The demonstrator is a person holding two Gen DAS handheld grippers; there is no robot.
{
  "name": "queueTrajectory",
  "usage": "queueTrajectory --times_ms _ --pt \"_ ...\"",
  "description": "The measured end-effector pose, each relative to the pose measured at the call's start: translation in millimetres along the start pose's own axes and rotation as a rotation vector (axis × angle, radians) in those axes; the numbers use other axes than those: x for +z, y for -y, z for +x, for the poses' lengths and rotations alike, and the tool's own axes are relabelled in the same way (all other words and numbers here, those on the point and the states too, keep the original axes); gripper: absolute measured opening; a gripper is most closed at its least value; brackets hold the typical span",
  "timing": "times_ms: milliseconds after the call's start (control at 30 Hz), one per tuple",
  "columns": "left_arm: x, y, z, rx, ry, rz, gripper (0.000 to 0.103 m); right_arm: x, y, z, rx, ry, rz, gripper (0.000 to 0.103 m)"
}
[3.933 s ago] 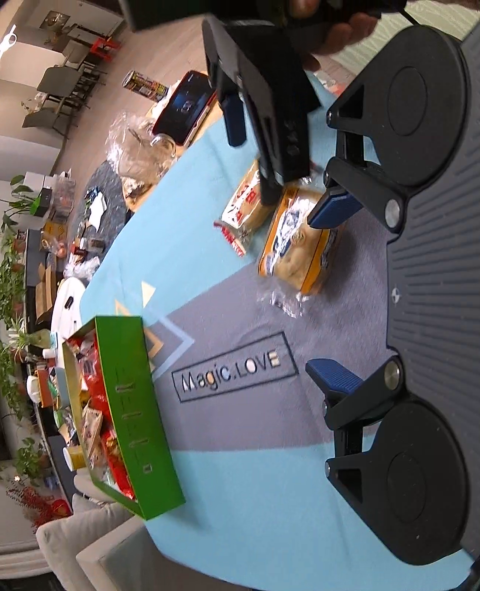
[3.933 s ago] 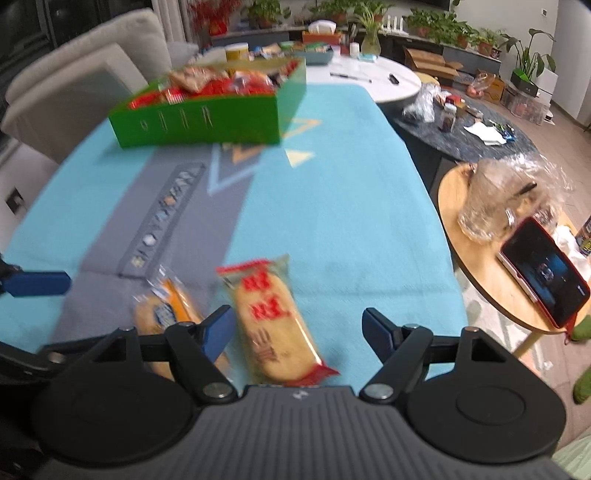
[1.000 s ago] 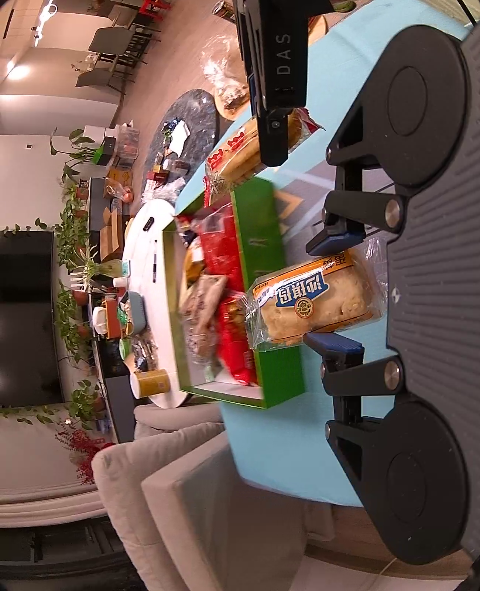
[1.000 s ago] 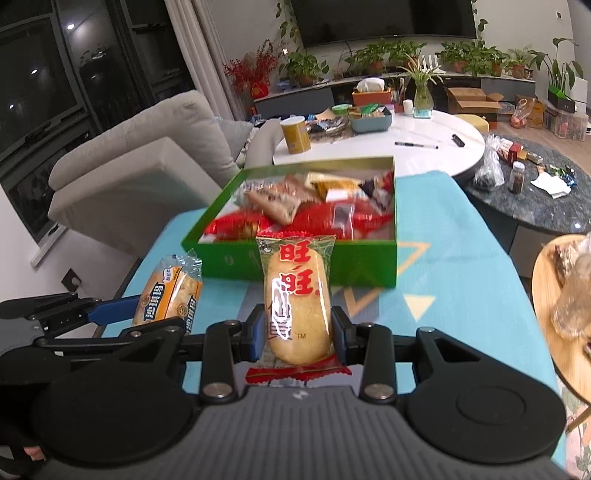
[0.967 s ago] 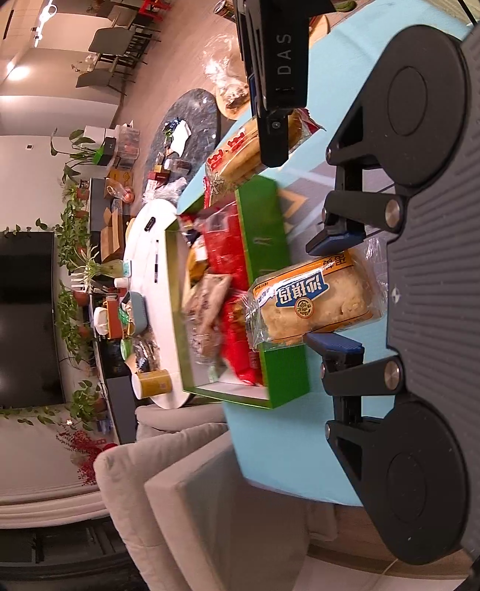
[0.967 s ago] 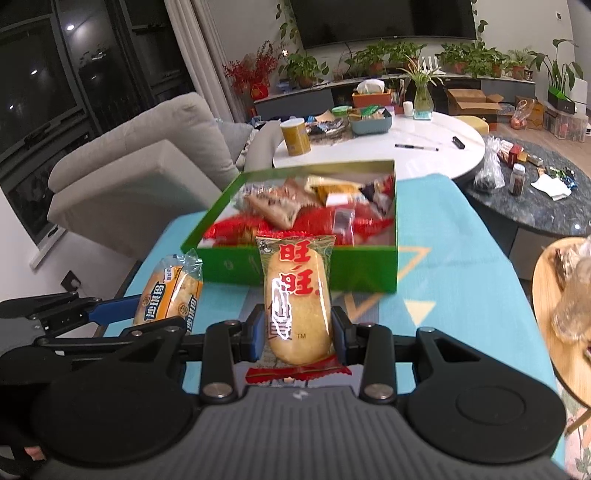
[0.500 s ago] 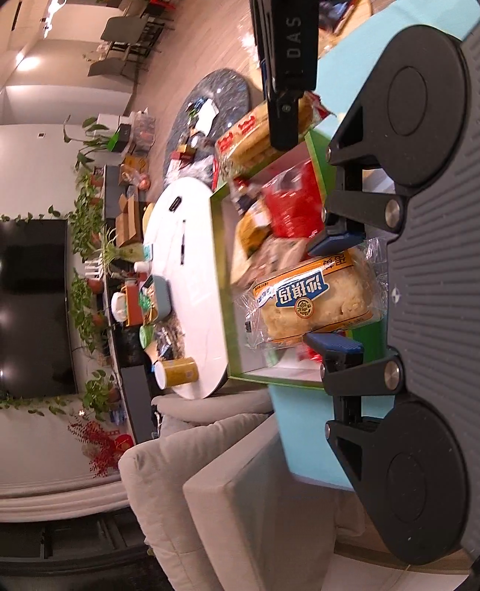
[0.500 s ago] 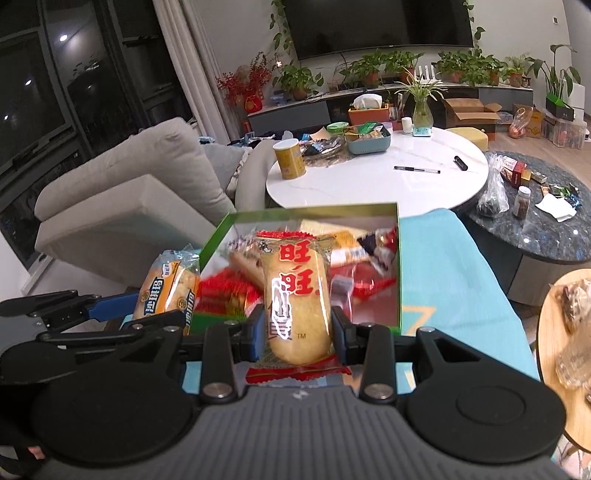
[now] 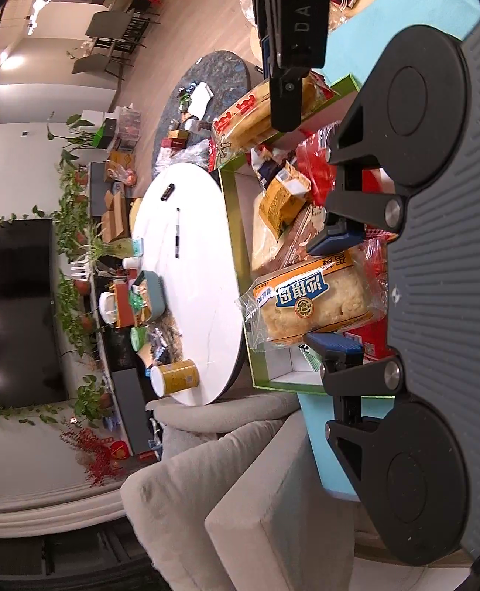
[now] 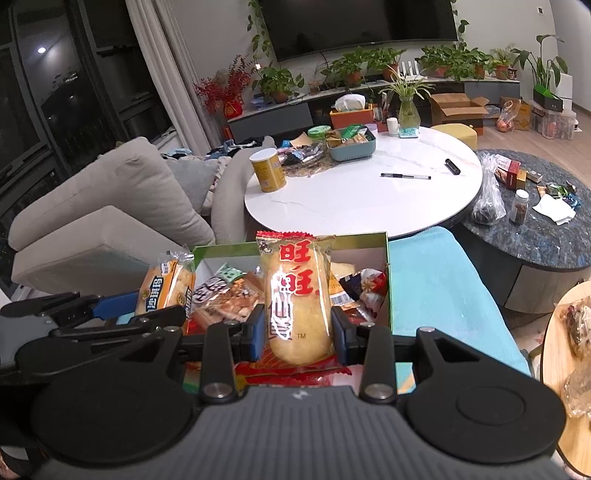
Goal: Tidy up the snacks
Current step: 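Lift and carry both bags over the green box with both tools, then lower both bags into the green box and open both tools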
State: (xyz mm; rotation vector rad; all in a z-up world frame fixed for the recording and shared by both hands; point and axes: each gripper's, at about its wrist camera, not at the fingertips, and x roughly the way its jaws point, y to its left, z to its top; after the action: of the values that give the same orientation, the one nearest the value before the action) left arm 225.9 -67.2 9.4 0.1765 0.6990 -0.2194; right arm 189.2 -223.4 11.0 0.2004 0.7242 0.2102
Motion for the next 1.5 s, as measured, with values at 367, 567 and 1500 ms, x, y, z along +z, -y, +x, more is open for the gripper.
queueTrajectory --times_ms 367,567,1500 --pt "10 -3 31 0.021 -0.007 0.006 0.041 6 7 29 0.017 -0.03 0.038 0.078" --pt "11 2 36 0.028 0.001 0.026 0.041 6 7 39 0.022 -0.045 0.042 0.078" --pt "3 -10 41 0.068 -0.011 0.015 0.071 8 17 38 0.001 -0.01 0.072 0.092"
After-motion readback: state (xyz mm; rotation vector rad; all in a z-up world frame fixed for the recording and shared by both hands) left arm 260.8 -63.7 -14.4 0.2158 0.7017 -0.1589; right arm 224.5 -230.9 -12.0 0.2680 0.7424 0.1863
